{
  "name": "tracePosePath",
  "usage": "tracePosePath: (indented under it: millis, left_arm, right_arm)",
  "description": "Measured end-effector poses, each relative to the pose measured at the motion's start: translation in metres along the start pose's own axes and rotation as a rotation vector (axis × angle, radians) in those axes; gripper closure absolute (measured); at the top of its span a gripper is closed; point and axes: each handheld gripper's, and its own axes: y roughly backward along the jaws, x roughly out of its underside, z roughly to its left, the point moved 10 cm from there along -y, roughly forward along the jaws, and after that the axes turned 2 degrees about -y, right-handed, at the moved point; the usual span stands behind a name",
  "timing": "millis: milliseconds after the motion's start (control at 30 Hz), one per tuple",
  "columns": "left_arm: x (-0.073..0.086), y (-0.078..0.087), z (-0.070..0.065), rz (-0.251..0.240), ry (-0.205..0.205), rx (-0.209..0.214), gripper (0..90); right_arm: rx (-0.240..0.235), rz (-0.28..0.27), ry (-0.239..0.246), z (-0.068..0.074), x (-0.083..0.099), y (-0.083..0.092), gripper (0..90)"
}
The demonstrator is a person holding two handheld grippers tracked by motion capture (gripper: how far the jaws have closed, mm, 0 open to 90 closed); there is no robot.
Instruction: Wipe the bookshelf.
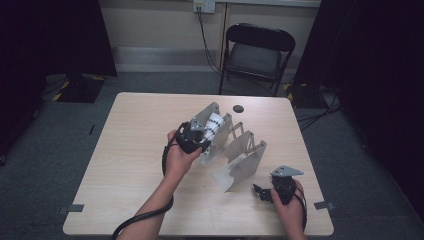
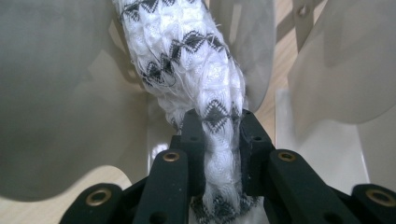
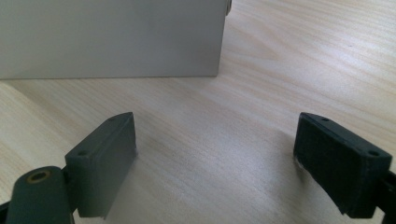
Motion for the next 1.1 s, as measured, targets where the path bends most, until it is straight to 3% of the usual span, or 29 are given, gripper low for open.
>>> tracePosePath:
  millis: [400,633,867,1100]
  left_arm:
    - [0.024,-0.024,-0.006,0.058,0.012,0.014,76.1]
    - [0.043,-0.033,-0.008,0.119,0.020,0.019,76.0]
    - [0.058,-0.037,-0.008,0.138,0.037,0.024,75.8]
    - [0.054,-0.028,-0.009,0.129,0.044,0.027,76.0]
  right_arm:
    - [-0.001,0.000,0.000,0.000,0.000,0.000,12.4]
    - [-0.001,0.000,-0.001,0.000,0.000,0.000,12.4]
    - [-0.001,0.000,0.000,0.000,0.000,0.000,12.4]
    - [0.000,0.000,0.000,0.000,0.000,0.000,12.5]
